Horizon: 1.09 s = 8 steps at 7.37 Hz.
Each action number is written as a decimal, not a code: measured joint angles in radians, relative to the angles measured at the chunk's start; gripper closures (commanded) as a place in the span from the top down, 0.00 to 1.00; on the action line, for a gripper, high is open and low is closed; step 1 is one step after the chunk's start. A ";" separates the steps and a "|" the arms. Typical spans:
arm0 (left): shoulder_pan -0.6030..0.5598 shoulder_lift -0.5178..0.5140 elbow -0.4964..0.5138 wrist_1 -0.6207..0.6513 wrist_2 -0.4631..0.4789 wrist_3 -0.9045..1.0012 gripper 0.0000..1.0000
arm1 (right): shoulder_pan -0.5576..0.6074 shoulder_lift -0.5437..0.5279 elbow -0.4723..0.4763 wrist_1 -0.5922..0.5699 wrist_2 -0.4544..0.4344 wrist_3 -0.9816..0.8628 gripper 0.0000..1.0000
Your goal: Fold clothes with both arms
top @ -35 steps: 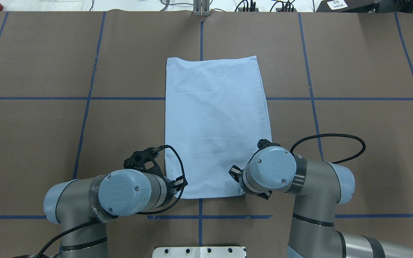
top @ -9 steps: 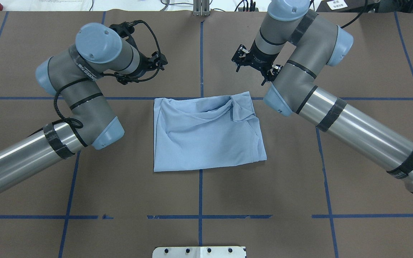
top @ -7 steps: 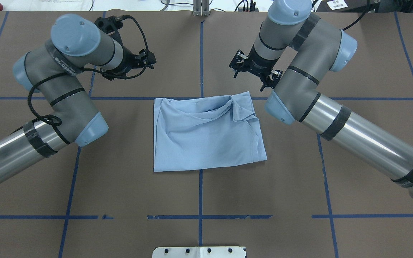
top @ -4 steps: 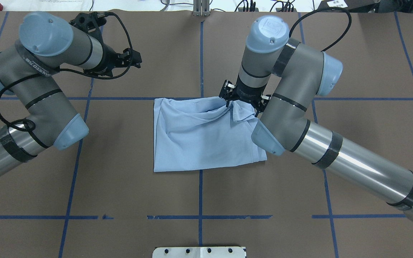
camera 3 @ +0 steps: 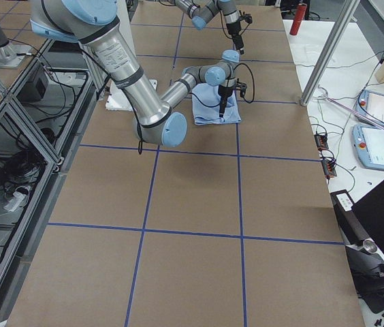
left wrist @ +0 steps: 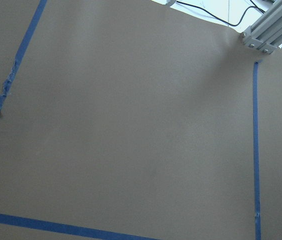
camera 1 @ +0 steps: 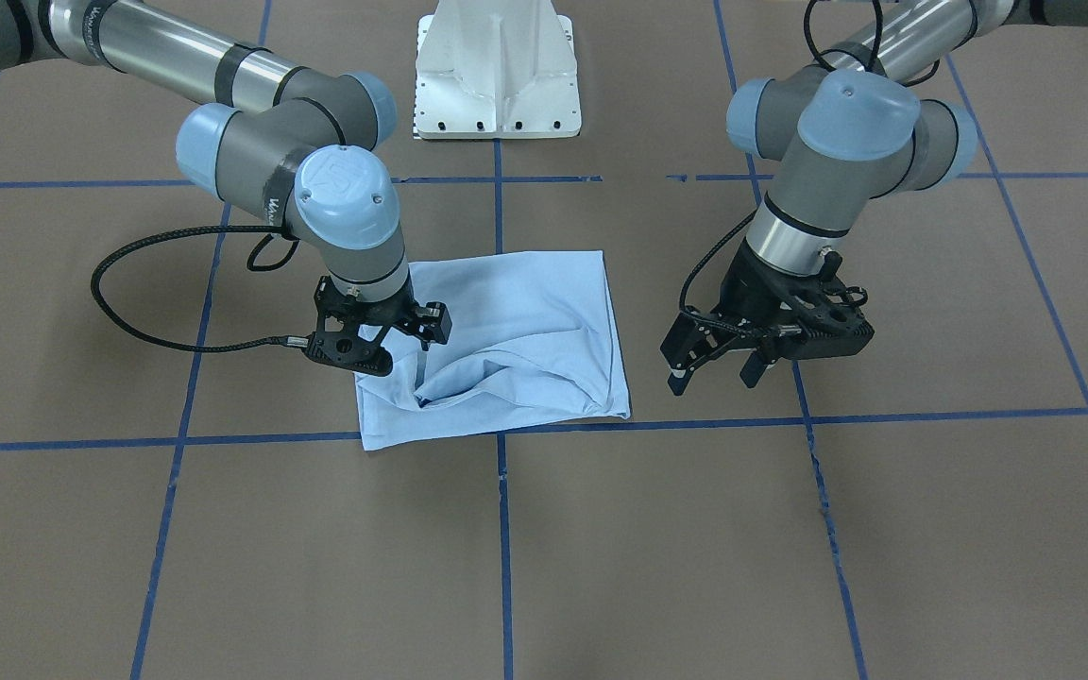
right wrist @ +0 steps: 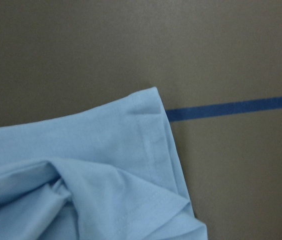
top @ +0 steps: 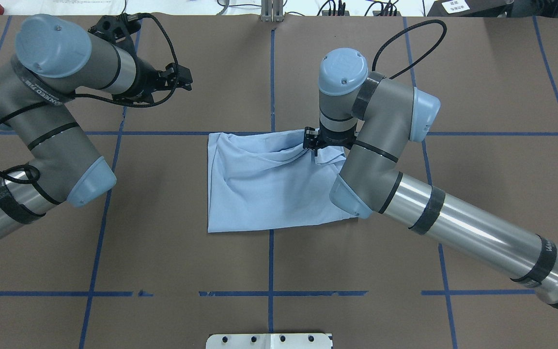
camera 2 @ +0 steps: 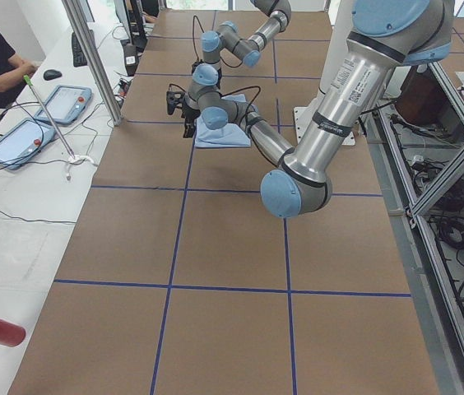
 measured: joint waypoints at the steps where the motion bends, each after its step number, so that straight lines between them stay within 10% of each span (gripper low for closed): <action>1: 0.001 -0.001 -0.002 -0.001 0.001 -0.007 1.00 | 0.010 0.019 -0.044 0.004 -0.008 -0.038 1.00; 8: 0.004 0.006 -0.005 -0.006 0.020 -0.002 1.00 | 0.035 0.085 -0.108 0.001 0.121 -0.097 1.00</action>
